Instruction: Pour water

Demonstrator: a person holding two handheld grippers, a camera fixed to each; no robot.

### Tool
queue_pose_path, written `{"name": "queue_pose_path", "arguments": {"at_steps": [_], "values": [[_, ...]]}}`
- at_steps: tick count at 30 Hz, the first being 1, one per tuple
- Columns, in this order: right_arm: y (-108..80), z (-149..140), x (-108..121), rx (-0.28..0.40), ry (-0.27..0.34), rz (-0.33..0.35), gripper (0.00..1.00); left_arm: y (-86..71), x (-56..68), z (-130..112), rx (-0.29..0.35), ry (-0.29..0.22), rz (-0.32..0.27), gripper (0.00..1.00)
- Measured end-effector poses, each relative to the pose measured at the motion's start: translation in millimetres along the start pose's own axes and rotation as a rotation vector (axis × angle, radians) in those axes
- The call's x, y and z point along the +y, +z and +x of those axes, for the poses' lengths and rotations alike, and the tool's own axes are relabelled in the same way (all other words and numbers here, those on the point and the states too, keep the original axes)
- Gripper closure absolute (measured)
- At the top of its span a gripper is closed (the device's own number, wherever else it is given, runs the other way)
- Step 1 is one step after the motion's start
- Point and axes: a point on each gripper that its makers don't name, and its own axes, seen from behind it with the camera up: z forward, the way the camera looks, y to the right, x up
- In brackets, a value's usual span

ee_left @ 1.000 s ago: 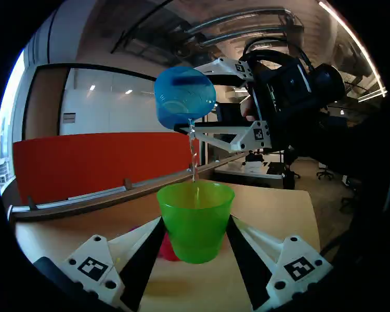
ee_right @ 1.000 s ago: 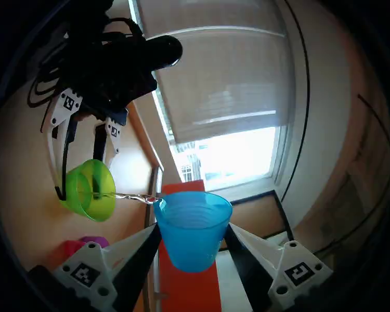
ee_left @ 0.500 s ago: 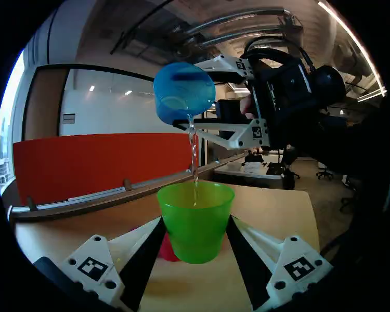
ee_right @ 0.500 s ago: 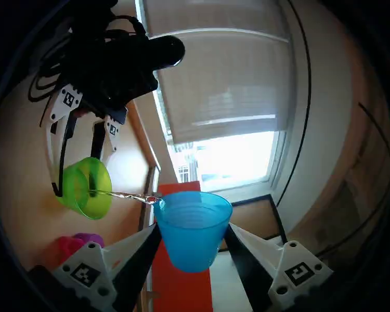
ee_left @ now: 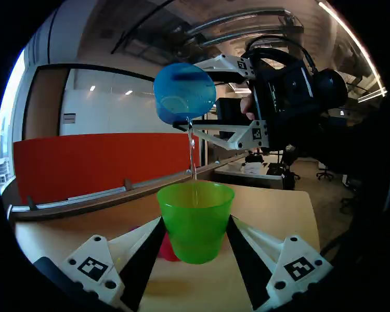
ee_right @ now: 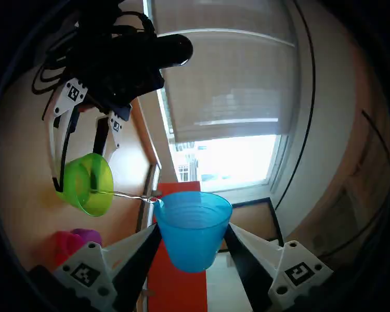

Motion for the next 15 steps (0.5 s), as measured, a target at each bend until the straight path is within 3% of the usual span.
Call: {"name": "queue_pose_path", "arguments": {"at_steps": [15], "values": [[2.8,1.3,3.6,0.002,-0.043,-0.005,0.14,-1.9,-0.8,1.3,0.003,-0.003,0.000,0.20]]}}
